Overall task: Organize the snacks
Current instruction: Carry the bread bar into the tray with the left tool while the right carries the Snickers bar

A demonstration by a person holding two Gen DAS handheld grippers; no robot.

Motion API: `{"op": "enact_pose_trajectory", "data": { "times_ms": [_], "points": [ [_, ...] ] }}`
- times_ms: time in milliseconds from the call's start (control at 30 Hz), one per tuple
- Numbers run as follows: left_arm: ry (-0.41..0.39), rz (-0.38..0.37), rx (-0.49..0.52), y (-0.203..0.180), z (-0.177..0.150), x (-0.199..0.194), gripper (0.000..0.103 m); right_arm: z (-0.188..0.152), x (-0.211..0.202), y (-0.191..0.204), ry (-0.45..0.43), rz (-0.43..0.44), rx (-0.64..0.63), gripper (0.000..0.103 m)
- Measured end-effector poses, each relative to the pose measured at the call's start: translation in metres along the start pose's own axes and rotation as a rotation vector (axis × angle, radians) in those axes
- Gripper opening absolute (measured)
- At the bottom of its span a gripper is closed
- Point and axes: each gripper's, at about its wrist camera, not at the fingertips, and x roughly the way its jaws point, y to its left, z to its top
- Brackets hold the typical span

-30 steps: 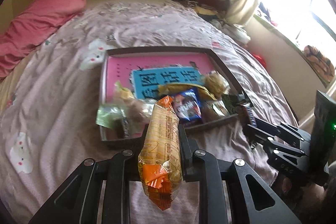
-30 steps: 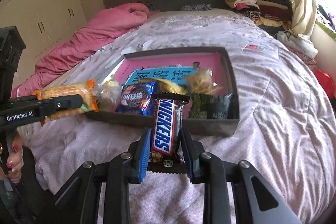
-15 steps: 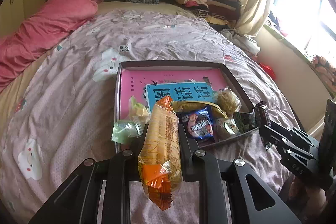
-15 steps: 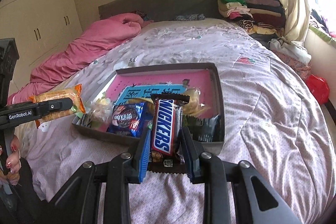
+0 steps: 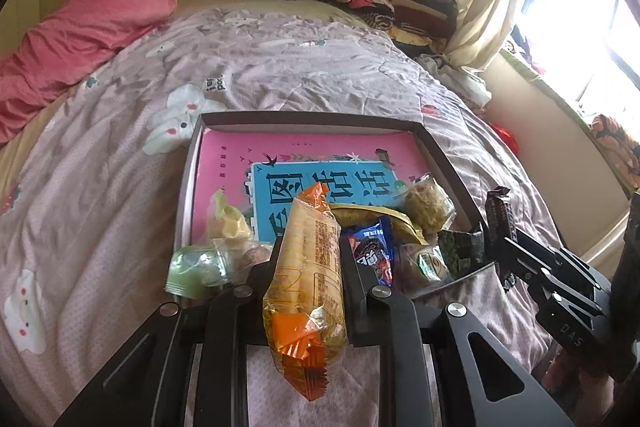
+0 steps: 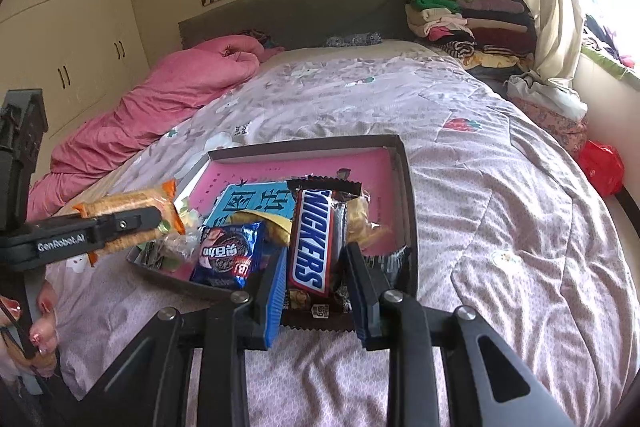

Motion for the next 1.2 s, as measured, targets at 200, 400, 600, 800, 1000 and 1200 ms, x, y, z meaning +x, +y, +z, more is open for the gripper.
{"op": "enact_pose_trajectory", "data": {
  "times_ms": [200, 400, 600, 800, 1000, 1200],
  "points": [
    [0.012, -0.032, -0.037, 0.000, 0.003, 0.014, 0.023, 0.002, 0.004, -0.004, 0.001, -0.007, 0.015, 0.029],
    [0.017, -0.104, -0.049, -0.006, 0.005, 0.020, 0.023, 0.003, 0.007, -0.009, 0.009, -0.017, 0.027, 0.029],
    [0.033, -0.106, -0.067, -0.003, 0.004, 0.029, 0.023, 0.003, 0.010, -0.013, 0.014, -0.024, 0.039, 0.029],
    [0.038, -0.083, -0.082, 0.005, 0.003, 0.034, 0.023, 0.004, 0.015, -0.014, 0.020, -0.031, 0.043, 0.029],
    [0.039, -0.019, -0.066, 0.008, 0.001, 0.041, 0.023, 0.008, 0.022, -0.012, 0.024, -0.035, 0.034, 0.029],
    [0.033, 0.007, -0.025, 0.004, -0.001, 0.044, 0.024, 0.010, 0.034, -0.007, 0.037, -0.021, 0.027, 0.029]
  ]
}}
